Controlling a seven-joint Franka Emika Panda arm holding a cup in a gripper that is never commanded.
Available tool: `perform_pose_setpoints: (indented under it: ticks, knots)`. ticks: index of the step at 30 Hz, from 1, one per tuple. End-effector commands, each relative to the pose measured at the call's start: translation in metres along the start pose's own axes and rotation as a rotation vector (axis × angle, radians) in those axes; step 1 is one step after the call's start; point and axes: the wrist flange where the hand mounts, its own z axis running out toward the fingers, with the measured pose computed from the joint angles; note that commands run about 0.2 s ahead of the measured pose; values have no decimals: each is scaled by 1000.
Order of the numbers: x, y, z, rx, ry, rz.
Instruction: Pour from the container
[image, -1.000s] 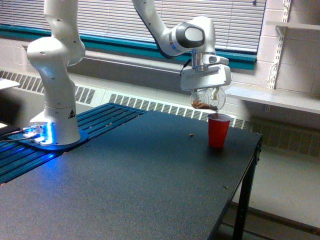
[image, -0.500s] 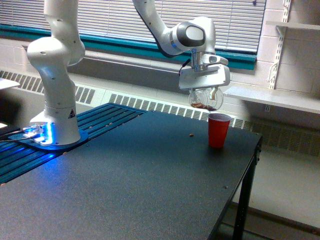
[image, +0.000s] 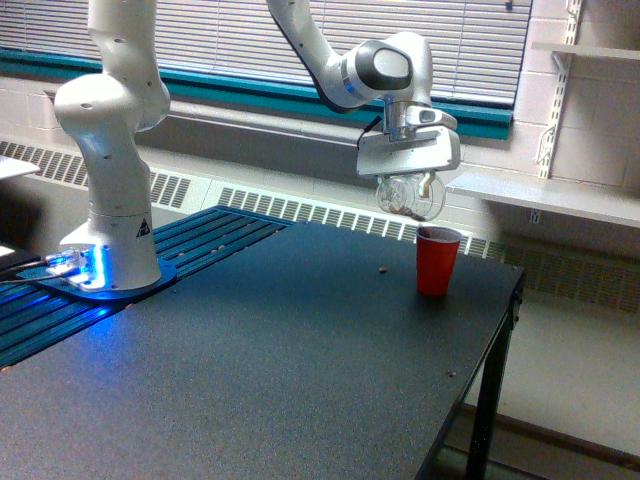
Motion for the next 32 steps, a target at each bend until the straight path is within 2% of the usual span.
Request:
perform_pose_setpoints:
  ticks: [1,14,19,25,32]
  knots:
    - [4,-3,-10,-16,8,-29]
    - [8,-2,-15,-39,-12,-32]
    - [10,-4,-15,-33,-11,-28]
    - [10,-8,-12,7,5,-17]
    - [4,-9,-5,54,39,32]
